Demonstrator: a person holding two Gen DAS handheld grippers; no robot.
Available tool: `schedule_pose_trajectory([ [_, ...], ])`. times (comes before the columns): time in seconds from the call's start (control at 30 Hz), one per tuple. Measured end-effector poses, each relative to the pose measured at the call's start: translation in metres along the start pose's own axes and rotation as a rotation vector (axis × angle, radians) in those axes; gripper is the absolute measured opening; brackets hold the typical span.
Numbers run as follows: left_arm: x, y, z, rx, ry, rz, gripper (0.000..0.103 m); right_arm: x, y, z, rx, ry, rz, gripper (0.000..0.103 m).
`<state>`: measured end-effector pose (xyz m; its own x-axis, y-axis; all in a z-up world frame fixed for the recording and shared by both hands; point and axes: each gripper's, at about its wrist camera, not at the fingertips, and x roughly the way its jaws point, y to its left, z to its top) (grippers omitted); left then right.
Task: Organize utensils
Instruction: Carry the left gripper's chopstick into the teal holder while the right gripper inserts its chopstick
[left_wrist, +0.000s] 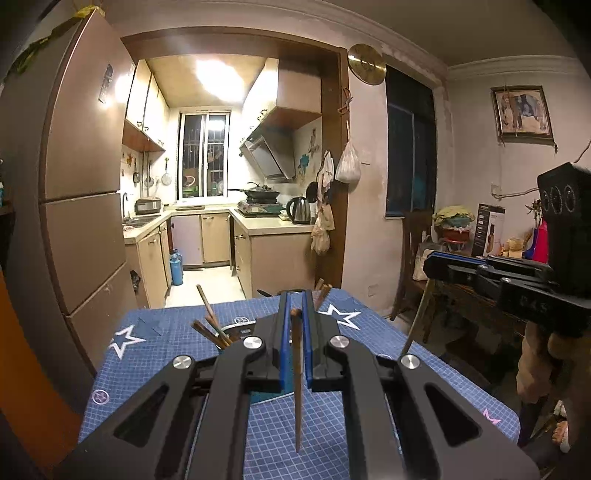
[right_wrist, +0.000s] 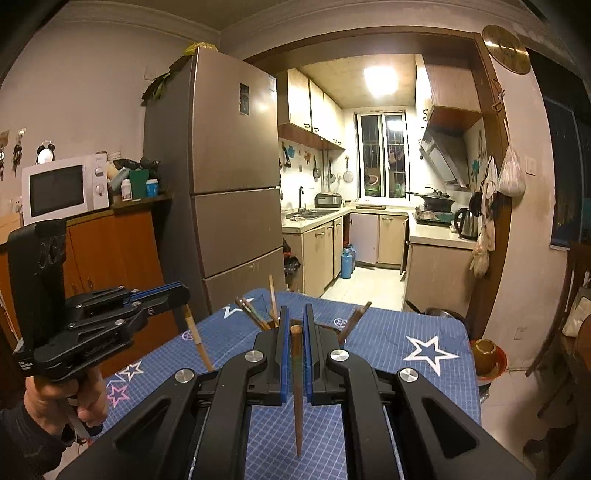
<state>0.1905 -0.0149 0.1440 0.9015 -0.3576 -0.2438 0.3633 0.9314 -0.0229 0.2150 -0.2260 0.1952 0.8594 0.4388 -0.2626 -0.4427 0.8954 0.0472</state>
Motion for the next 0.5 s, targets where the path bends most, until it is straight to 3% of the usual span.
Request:
schedule_pose_trajectory([
  [0.5,0.008,0.025,0.065,-0.018,-0.011,0.046,0.005,0.023,-0.013,0.059,0.020,0.015,0.006,0.008],
])
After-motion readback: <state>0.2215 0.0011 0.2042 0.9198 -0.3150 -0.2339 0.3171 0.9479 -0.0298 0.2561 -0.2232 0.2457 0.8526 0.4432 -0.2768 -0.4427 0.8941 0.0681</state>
